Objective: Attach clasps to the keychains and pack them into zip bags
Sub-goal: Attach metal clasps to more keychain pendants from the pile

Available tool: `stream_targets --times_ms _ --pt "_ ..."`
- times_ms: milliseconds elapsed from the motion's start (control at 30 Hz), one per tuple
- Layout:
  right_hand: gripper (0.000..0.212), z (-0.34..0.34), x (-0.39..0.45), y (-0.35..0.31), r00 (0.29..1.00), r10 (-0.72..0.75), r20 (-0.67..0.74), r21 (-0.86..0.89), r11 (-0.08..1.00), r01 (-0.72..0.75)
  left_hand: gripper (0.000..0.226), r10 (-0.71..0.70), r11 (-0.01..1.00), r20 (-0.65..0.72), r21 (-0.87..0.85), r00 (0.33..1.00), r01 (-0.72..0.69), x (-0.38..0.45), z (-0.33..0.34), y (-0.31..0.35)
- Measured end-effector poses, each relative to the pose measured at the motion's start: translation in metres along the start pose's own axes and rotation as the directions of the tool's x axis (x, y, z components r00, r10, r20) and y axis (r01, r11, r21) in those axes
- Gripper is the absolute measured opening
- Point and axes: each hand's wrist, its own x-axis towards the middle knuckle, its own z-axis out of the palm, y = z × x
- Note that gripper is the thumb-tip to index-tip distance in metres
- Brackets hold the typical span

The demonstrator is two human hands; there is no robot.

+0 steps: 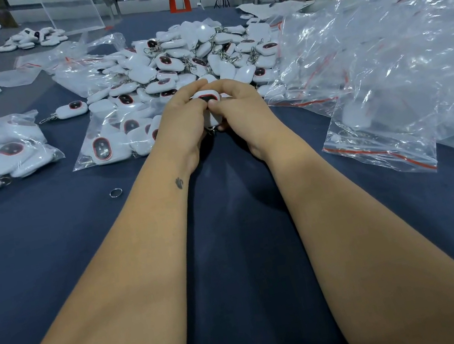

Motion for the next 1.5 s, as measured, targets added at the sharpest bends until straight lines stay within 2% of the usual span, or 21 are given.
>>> stream_targets --times_ms 167,267,367,433,467,500,567,633,733,833,933,1067,1133,1233,1333,1400,1500 --pt "0.025 0.001 0.000 -0.002 1.000 0.017 -0.018 0.024 1.000 -0.016 0.044 -0.010 0.998 -0.017 0.066 1.000 0.011 0.002 0.002 0.001" --pt "0.020 -0.001 0.000 -0.004 0.996 0.044 -0.083 0.189 0.982 -0.028 0.043 0.032 0.988 0.012 0.154 0.999 -0.033 0.000 0.005 0.005" --pt "0.019 -0.005 0.002 -0.005 0.979 0.115 -0.171 0.389 0.920 -0.040 0.039 0.182 0.955 -0.022 0.241 0.983 -0.172 -0.006 0.006 0.013" --pt "0.016 -0.007 0.003 -0.005 0.970 0.145 -0.195 0.455 0.890 -0.042 0.029 0.328 0.900 -0.081 0.331 0.941 -0.285 -0.010 0.001 0.018" --pt "0.015 -0.007 0.003 -0.005 0.969 0.151 -0.198 0.458 0.888 -0.045 0.026 0.416 0.825 -0.122 0.467 0.901 -0.318 -0.012 -0.003 0.020" --pt "0.014 -0.007 0.003 -0.005 0.968 0.149 -0.200 0.442 0.896 -0.046 0.025 0.504 0.707 -0.143 0.635 0.852 -0.312 -0.012 -0.008 0.022" --pt "0.014 -0.004 0.003 -0.004 0.969 0.127 -0.212 0.377 0.925 -0.039 0.023 0.603 0.443 -0.118 0.872 0.789 -0.207 -0.012 -0.017 0.023" --pt "0.014 -0.002 0.002 -0.003 0.970 0.084 -0.227 0.299 0.954 -0.013 0.028 0.549 0.281 -0.098 0.957 0.830 -0.073 -0.010 -0.022 0.022" --pt "0.016 -0.002 0.002 -0.002 0.974 0.044 -0.224 0.238 0.971 0.011 0.038 0.407 0.170 -0.119 0.984 0.906 0.053 -0.009 -0.026 0.015" --pt "0.015 -0.001 0.003 -0.004 0.979 0.054 -0.197 0.265 0.964 0.001 0.023 0.422 0.219 -0.150 0.974 0.894 0.059 -0.008 -0.028 0.014" --pt "0.014 0.001 0.003 -0.005 0.987 0.056 -0.148 0.302 0.953 -0.009 0.025 0.491 0.262 -0.151 0.965 0.858 0.020 -0.007 -0.028 0.014" --pt "0.013 0.004 0.003 -0.006 0.985 0.073 -0.158 0.299 0.954 -0.023 0.022 0.434 0.154 -0.094 0.988 0.896 0.029 -0.007 -0.026 0.012" --pt "0.015 0.004 0.004 -0.006 0.980 0.094 -0.173 0.325 0.945 -0.033 0.034 0.371 0.095 -0.073 0.995 0.926 0.040 -0.006 -0.026 0.010" --pt "0.017 0.003 0.004 -0.007 0.977 0.118 -0.175 0.394 0.918 -0.040 0.032 0.387 0.072 -0.070 0.996 0.920 0.046 -0.005 -0.027 0.008" --pt "0.017 0.002 0.003 -0.008 0.979 0.120 -0.163 0.411 0.911 -0.043 0.022 0.425 0.129 -0.072 0.991 0.902 0.019 -0.005 -0.028 0.007" --pt "0.016 0.002 0.003 -0.009 0.981 0.121 -0.153 0.423 0.905 -0.046 0.018 0.456 0.207 -0.082 0.978 0.886 -0.016 -0.006 -0.028 0.008" --pt "0.014 0.000 0.001 -0.010 0.986 0.126 -0.110 0.491 0.869 -0.057 0.018 0.497 0.415 -0.162 0.907 0.852 -0.069 -0.006 -0.027 0.011"
